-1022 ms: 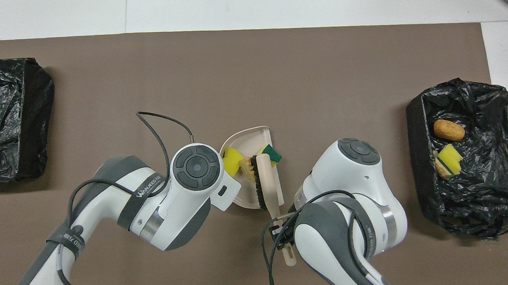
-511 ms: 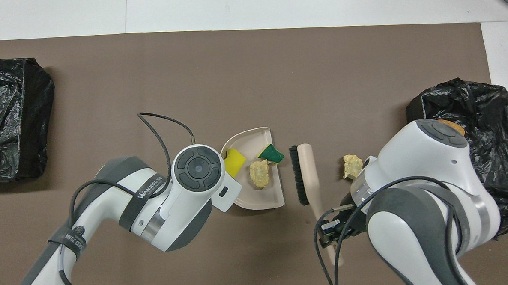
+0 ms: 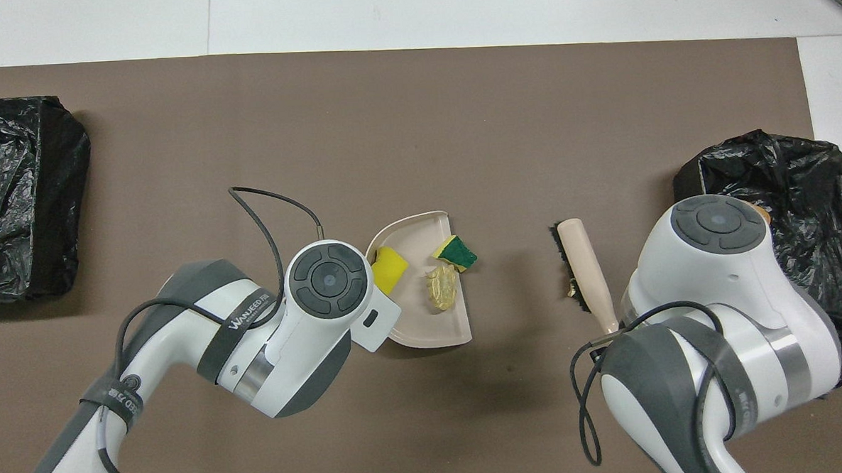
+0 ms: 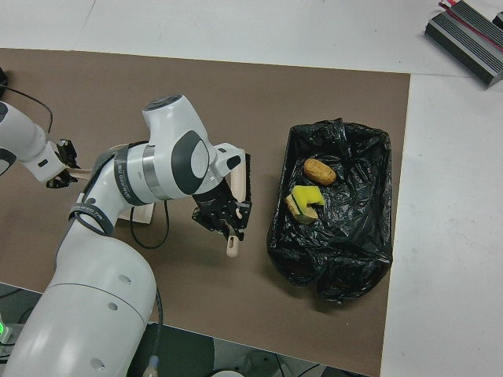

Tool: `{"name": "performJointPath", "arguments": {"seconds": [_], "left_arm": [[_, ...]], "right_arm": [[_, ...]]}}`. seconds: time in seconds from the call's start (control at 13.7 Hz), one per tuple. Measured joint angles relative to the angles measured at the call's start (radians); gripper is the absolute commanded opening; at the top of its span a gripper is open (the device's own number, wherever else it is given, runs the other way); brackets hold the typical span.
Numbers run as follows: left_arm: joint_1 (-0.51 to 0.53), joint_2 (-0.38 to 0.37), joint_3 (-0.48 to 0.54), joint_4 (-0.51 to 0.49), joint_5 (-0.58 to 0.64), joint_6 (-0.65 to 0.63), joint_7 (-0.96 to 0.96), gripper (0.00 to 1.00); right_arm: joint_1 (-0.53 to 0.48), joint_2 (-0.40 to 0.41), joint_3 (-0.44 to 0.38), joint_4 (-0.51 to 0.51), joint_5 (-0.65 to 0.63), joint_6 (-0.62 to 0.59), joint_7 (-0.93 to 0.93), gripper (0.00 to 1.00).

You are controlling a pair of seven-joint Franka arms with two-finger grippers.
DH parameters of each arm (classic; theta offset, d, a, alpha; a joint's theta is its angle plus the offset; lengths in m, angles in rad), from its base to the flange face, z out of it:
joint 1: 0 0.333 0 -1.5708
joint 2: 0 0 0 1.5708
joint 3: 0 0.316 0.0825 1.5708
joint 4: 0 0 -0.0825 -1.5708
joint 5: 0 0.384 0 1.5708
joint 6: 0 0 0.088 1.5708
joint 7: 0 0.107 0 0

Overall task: Sweep and dump trash in bin
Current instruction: 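Reach the brush with the right gripper behind the last paper piece, then sweep the last paper piece into the dustpan with the right gripper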

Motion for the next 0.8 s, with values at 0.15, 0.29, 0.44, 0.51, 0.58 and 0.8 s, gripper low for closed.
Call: {"name": "performJointPath", "arguments": {"seconds": [0.15,0.29,0.44,0.51,0.58,0.8], "left_arm": [[0.0,0.004,0.001,0.0,0.0,0.004,0.0,0.0],[0.0,0.004,0.001,0.0,0.0,0.004,0.0,0.0],[0.0,0.004,0.001,-0.002,0.0,0.0,0.0,0.0],[-0.001,0.004,0.001,-0.001,0.0,-0.013,-0.001,0.0],[-0.005,0.003,0.001,-0.001,0.0,-0.033,-0.003,0.0],[-0.015,0.0,0.001,0.004,0.0,-0.087,-0.015,0.0]], "right_arm": [[-0.014,0.005,0.001,-0.046,0.003,0.037,-0.001,0.0],[-0.002,0.011,0.011,-0.071,0.054,0.05,-0.001,0.0],[0.015,0.02,0.016,-0.098,0.128,0.086,-0.001,0.0],[0.032,0.025,0.016,-0.107,0.168,0.097,-0.001,0.0],[0.056,0.029,0.017,-0.113,0.224,0.106,0.0,0.0],[0.174,0.052,0.018,-0.116,0.39,0.186,0.059,0.0]]}}
